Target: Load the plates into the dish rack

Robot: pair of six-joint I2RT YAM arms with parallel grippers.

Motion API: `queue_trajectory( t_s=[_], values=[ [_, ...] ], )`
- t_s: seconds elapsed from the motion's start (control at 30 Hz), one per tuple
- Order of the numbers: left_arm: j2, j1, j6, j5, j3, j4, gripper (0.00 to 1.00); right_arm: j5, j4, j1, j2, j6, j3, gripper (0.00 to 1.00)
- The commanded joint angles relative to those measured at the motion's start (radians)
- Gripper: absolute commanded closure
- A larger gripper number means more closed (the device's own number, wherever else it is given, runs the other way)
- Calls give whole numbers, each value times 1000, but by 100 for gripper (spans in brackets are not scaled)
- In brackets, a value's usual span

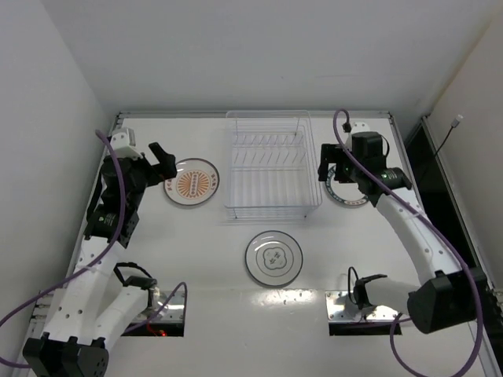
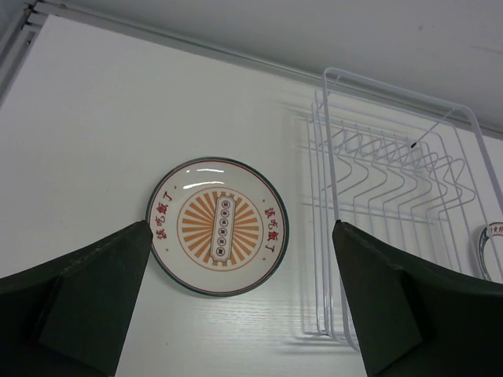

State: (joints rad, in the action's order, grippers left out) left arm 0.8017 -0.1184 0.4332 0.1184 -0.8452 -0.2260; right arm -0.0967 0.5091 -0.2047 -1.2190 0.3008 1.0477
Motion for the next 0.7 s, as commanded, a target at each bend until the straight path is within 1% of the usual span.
queue_trajectory(
  t_s=[0.0,0.03,0.07,0.1,0.17,0.23,0.27,0.37,0.4,0.43,0.5,0.57,0.6,0.67],
  values=[
    [-6,-4,16,-33,-17,-44,1,-8,9,2,75,37,37,0],
    [-18,-4,25,-33,-8,-30,1,-18,9,2,97,37,46,0],
    [-18,-4,39,-33,-8,-30,1,14,-6,2,111,28,46,0],
    [-6,-4,111,-19,-8,-48,1,41,-24,2,125,27,46,0],
    [43,-4,73,-120,-8,-21,1,-1,-11,11,125,40,63,0],
    [82,-4,41,-167,-26,-21,1,9,9,11,125,26,93,0],
    [96,-4,41,-181,-37,-21,1,-6,56,20,107,26,127,0],
    [126,-4,51,-201,-37,-12,1,50,80,39,50,-35,173,0],
    [143,-4,52,-192,-28,-12,1,51,121,48,27,-35,193,0],
    [154,-4,71,-192,-37,-38,1,51,141,48,-28,-35,211,0],
    [197,5,72,-201,-55,-67,1,51,179,60,-77,-49,241,0],
    [218,5,72,-201,-55,-79,1,60,196,97,-132,-36,265,0],
    [218,5,72,-201,-55,-79,1,108,197,135,-143,-35,265,0],
    [218,5,72,-192,-55,-79,1,109,197,178,-155,7,253,0]
  ],
)
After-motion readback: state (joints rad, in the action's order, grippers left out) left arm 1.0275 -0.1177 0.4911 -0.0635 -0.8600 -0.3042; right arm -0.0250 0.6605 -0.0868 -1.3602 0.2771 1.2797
